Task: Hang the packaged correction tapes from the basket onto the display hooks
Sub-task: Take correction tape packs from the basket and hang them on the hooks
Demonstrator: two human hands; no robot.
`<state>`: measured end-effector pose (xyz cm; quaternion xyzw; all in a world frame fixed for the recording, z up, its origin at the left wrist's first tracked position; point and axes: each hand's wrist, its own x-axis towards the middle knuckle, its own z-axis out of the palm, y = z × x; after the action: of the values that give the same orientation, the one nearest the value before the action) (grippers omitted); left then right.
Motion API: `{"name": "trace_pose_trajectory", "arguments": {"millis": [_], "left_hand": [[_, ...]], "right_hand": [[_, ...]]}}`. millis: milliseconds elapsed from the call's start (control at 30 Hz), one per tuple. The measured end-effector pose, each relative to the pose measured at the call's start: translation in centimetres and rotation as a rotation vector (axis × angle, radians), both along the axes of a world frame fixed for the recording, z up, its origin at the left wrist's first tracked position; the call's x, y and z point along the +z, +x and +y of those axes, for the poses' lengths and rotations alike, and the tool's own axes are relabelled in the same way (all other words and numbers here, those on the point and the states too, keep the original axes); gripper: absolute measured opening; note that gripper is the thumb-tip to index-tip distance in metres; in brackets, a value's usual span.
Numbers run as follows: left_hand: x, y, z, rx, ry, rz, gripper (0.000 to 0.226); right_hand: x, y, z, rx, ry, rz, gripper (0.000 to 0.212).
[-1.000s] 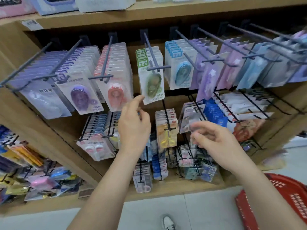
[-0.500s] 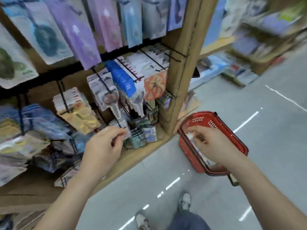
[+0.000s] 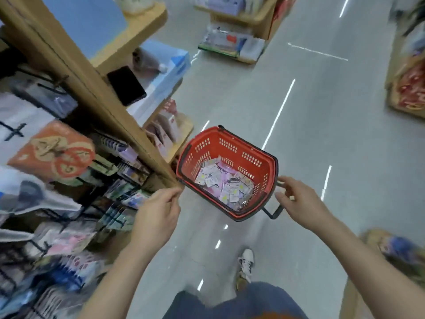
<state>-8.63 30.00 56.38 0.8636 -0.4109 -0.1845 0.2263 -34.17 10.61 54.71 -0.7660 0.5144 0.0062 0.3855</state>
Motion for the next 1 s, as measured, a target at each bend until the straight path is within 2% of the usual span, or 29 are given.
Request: {"name": "trace_pose_trajectory", "arguments": {"millis": [233, 400, 500, 667, 833, 1000], "left_hand": [[-8.3, 2.6, -11.0, -0.077, 0.261, 0.144, 0.04], [-18.3, 6.5, -18.0, -0.077, 0.378, 0.288, 0.038], [-25.6, 8.5, -22.3, -0.127, 0.437, 0.344, 0.036], [-40.1, 10.9, -28.1, -0.292, 0.593, 0.32, 0.041], [-54.0, 11.6, -31.3, -0.478, 0.764, 0.194, 0.055], [-64.4, 10.5, -33.3, -0.538, 0.812, 0.107, 0.074]], "right_hand": [[-8.0, 0.6, -5.0, -0.233, 0.173, 0.018, 0.046], [-16.0, 4.5, -8.3, -0.306, 0.198, 0.056, 0.043], [-22.7, 7.5, -10.3, -0.301, 0.211, 0.128, 0.051], [-36.8, 12.4, -14.1, -0.19, 0.257, 0.215, 0.061], [-51.4, 14.9, -17.0, -0.183, 0.369, 0.313, 0.081], [-61.6, 16.2, -19.1, -0.173, 0.37, 0.373, 0.106]]}}
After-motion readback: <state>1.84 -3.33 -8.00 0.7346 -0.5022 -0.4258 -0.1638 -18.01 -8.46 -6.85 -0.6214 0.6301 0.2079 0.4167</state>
